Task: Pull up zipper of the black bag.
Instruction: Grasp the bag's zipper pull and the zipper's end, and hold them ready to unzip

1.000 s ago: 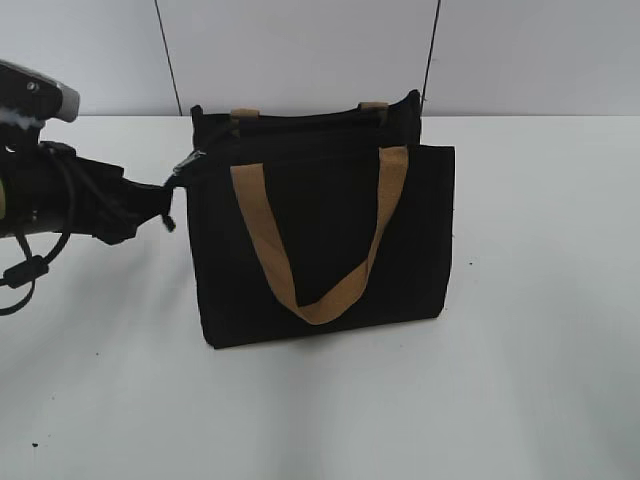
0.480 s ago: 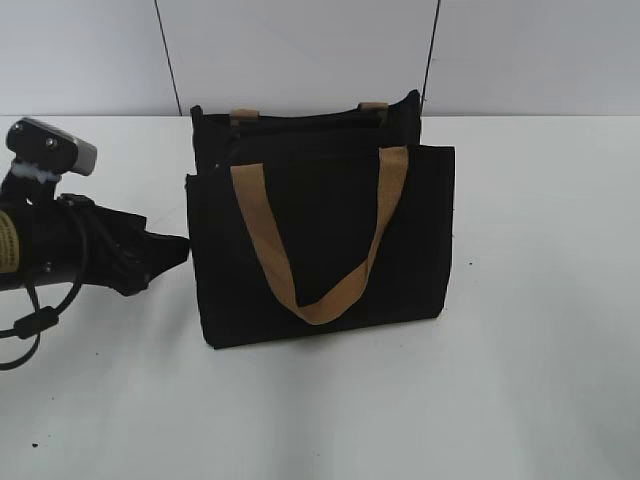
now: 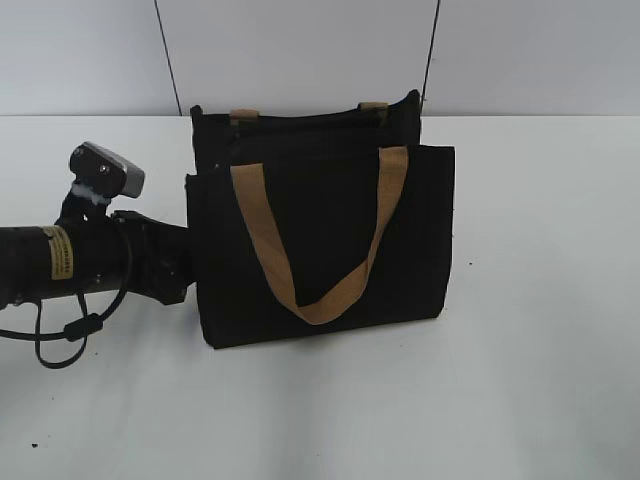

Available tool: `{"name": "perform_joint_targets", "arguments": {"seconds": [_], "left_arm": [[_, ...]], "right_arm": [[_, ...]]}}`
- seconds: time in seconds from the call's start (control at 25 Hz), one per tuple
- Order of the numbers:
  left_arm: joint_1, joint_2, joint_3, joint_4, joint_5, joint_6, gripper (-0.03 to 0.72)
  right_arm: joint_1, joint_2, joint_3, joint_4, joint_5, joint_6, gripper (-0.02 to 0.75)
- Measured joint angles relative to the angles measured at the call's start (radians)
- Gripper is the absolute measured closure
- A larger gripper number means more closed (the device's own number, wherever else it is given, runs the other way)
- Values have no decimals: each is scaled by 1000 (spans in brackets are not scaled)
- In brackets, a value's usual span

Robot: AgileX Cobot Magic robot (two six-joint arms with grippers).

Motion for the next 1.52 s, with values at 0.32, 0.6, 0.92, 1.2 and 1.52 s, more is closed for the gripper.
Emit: {"name": "perform_joint_targets", "arguments": {"seconds": [0.32,0.6,0.92,1.2,1.52], "left_arm": [[0,52,-60,-23,-49,58,295],[0,82,-75,-19,-108,87,526],[12,-112,-75,-30,9,89,667],[13,-323,-78,-37,38,89,668],[13,-408,-79,-35,21,90,668]], "right_arm": [[0,0,0,0,37,0,161],[0,0,0,1,39,0,161],[0,0,0,1,37,0,161],[0,0,0,4,-93,-36,161],[0,24,0,91,-203,-149,161]]}}
